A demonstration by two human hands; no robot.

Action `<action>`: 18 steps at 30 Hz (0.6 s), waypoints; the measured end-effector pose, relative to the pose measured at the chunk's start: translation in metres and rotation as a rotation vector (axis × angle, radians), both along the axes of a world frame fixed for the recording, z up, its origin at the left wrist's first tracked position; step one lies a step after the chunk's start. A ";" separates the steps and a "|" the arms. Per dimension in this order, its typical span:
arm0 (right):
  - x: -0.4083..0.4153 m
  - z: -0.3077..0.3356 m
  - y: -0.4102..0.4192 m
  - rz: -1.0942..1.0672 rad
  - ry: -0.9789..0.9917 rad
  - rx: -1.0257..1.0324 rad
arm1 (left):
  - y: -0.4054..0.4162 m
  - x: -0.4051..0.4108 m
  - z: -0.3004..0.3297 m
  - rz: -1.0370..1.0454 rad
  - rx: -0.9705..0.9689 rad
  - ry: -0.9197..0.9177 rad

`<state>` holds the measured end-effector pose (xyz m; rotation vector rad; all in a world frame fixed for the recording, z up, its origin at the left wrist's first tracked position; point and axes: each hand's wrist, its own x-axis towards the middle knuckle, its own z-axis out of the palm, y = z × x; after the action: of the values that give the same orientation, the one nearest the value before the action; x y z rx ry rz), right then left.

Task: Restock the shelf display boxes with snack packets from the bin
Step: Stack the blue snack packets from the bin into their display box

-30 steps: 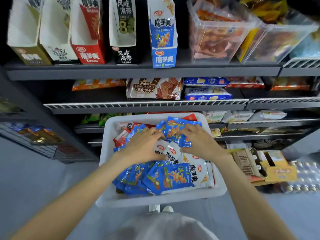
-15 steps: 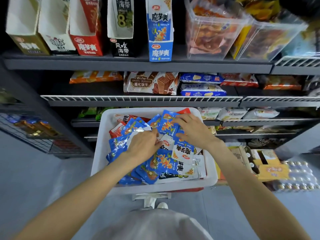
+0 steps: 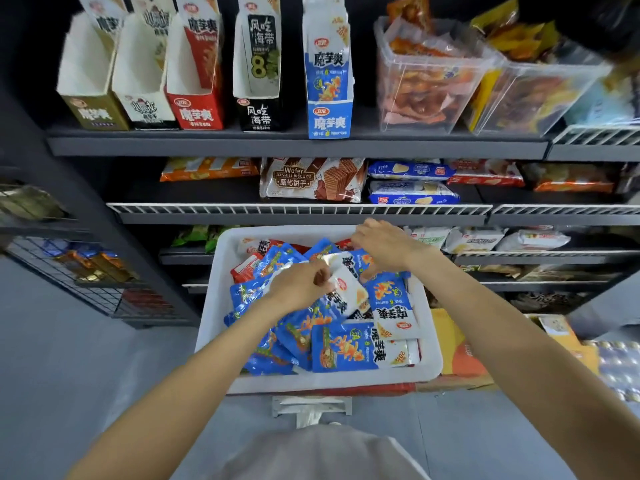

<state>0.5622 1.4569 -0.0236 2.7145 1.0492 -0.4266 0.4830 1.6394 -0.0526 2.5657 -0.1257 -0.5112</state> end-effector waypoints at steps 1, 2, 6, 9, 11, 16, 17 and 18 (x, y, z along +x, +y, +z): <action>-0.001 0.003 -0.004 -0.064 0.025 0.049 | 0.006 0.002 0.002 0.026 -0.025 -0.039; -0.003 0.006 -0.007 -0.122 0.048 0.101 | 0.012 0.003 0.005 0.056 -0.070 -0.070; -0.004 0.017 -0.017 -0.265 0.041 0.379 | 0.030 0.010 0.020 0.177 -0.298 -0.166; -0.004 0.033 -0.017 -0.499 0.295 0.974 | 0.041 0.024 0.041 0.320 -0.517 -0.274; -0.001 0.047 -0.011 -0.654 0.437 1.307 | 0.047 0.038 0.060 0.392 -0.642 -0.341; 0.019 0.086 0.004 -0.702 0.270 1.680 | 0.057 0.073 0.113 0.422 -0.777 -0.482; 0.023 0.095 0.006 -0.698 0.241 1.730 | 0.058 0.080 0.123 0.402 -0.781 -0.515; 0.027 0.103 0.008 -0.695 0.220 1.765 | 0.060 0.089 0.132 0.390 -0.776 -0.549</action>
<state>0.5891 1.4649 0.0796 4.6892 0.3395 0.4581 0.5715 1.6991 0.0794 1.8236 -0.0043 0.3473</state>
